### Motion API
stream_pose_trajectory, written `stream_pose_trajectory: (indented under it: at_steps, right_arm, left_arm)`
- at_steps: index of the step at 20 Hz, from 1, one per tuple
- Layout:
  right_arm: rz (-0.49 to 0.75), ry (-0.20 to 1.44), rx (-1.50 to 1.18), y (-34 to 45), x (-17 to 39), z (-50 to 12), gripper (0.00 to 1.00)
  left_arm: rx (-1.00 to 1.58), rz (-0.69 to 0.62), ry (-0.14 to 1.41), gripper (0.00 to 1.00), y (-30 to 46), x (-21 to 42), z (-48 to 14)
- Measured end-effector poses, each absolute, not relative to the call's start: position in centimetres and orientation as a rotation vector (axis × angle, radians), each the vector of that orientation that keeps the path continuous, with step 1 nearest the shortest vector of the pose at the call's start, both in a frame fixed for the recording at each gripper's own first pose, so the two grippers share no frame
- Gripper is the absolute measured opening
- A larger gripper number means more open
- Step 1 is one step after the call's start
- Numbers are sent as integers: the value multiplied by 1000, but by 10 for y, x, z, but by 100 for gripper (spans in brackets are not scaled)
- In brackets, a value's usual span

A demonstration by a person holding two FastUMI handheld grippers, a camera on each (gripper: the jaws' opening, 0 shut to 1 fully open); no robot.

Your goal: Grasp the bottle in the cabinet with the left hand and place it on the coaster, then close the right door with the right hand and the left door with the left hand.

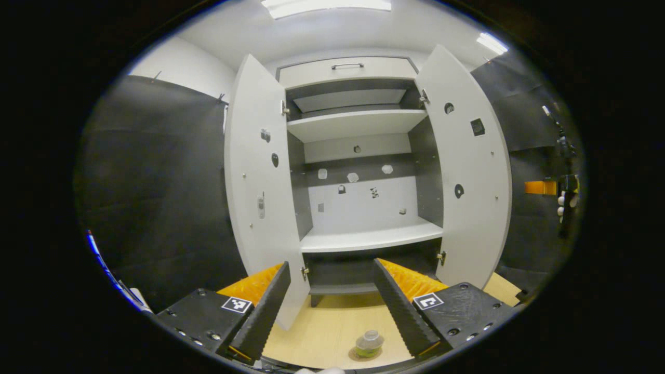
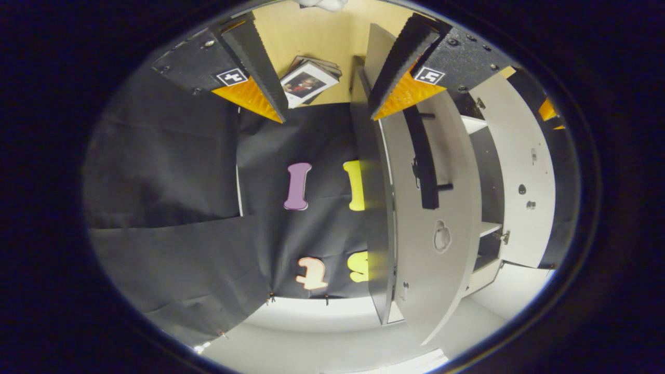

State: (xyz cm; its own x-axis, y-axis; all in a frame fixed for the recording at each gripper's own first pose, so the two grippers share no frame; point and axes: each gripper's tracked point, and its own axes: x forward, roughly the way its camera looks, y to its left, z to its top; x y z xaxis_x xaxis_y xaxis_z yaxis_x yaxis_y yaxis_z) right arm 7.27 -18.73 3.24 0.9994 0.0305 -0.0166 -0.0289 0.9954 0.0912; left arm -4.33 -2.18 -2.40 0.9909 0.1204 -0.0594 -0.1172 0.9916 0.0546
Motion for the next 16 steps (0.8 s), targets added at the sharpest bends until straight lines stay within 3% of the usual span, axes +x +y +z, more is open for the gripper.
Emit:
stream_pose_trajectory:
  at_steps: [7, 11, 14, 15, 16]
  right_arm:
    - [268, 53, 63, -144, 116, 44, 100]
    - [270, 52, 36, -142, 119, 46, 96]
    - [225, 48, 24, -139, 116, 46, 99]
    - [216, 43, 15, -135, 116, 47, 95]
    - [207, 41, 9, -129, 114, 47, 99]
  left_arm:
    - [31, 220, 57, 97, -25, -65, -13]
    - [24, 206, 54, 97, -26, -61, -16]
    - [22, 182, 64, 97, -16, -50, -21]
    - [21, 170, 63, 97, -13, -47, -21]
    - [19, 158, 62, 97, -9, -43, -20]
